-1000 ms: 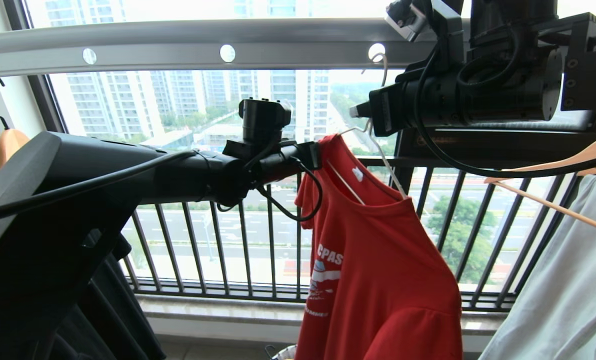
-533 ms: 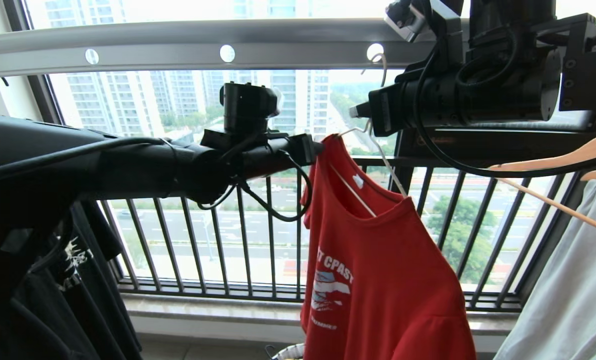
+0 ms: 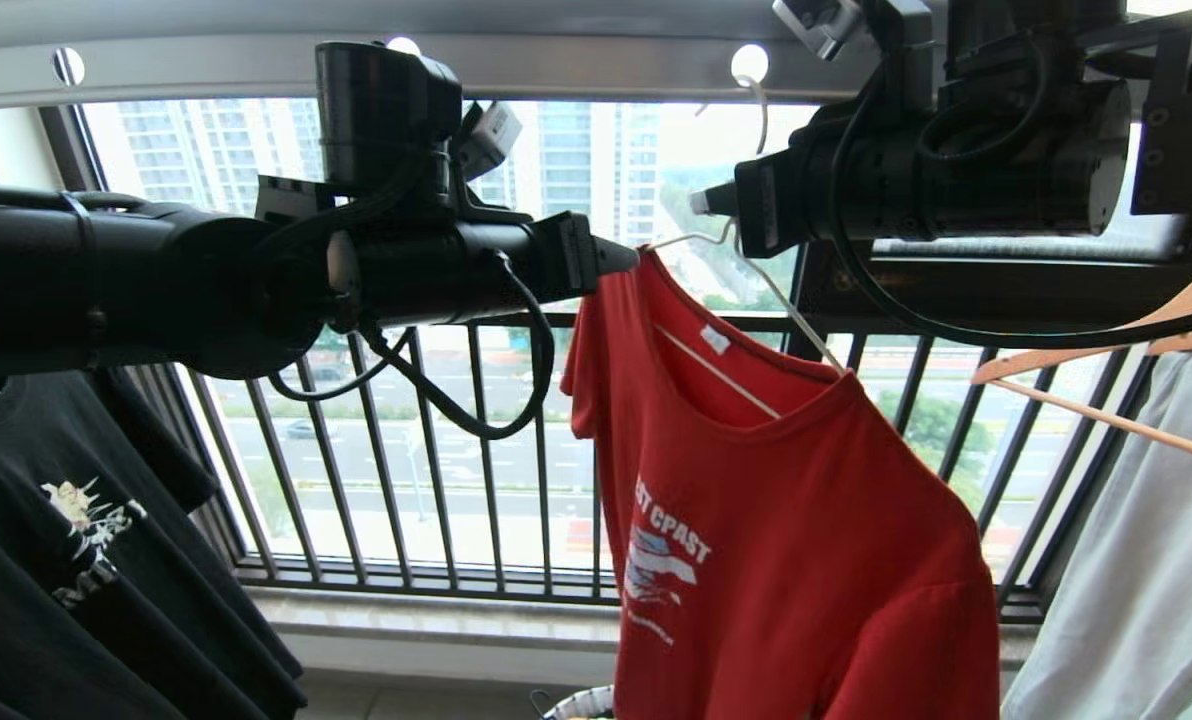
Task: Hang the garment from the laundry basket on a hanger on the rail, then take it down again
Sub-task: Take the clothes off the clothes rack
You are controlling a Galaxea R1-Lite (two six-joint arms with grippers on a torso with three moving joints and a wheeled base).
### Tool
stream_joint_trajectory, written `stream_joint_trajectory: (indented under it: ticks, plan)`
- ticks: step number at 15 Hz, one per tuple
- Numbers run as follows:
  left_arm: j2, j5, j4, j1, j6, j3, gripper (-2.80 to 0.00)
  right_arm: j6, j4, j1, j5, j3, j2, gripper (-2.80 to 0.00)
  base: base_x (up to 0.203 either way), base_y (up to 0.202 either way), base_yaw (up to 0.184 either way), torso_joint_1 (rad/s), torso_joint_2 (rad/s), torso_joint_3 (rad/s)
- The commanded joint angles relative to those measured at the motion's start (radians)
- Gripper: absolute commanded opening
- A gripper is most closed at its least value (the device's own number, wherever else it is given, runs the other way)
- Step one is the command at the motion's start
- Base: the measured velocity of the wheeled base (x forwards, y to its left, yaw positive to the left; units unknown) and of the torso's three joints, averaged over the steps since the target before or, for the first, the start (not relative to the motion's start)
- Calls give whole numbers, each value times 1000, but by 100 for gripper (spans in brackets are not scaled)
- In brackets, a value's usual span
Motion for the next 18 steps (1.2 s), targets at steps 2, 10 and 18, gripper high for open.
stream_joint_trajectory:
  ticks: [2, 10, 18]
  plan:
    - [-25, -1, -10, 0, -1, 3, -280, -1, 13, 0, -2, 11, 8, -280, 0, 0, 0, 0, 0, 0]
    - [78, -69, -17, 0, 1, 7, -280, -1, 10, 0, -2, 11, 18, -280, 0, 0, 0, 0, 0, 0]
    - [70, -76, 7, -3, 2, 10, -280, -1, 10, -1, -9, 8, 47, -280, 0, 0, 0, 0, 0, 0]
